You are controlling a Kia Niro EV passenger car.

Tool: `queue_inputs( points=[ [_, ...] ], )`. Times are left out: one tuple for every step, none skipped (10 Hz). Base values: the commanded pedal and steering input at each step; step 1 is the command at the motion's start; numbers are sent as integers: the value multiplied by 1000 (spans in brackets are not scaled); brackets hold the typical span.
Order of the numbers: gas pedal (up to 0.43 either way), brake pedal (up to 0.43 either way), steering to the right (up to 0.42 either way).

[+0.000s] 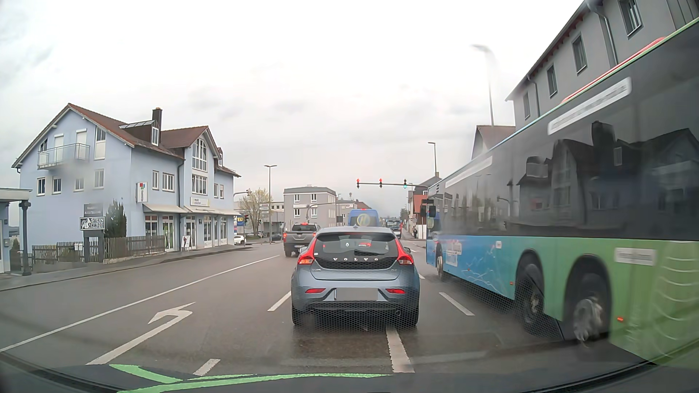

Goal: Follow the waypoints while adhering to traffic rules and regulations

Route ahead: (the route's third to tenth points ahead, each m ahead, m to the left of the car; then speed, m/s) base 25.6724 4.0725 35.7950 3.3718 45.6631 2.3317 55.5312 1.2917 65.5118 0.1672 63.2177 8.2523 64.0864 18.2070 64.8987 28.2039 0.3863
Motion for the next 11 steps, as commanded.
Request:
queue_inputs(
  points=[
    [0,183,4],
    [0,171,4],
    [0,171,4],
    [0,165,4],
    [0,165,4],
    [0,165,4],
    [0,165,4],
    [0,165,4],
    [0,171,4],
    [0,165,4],
    [0,165,4]
  ],
)
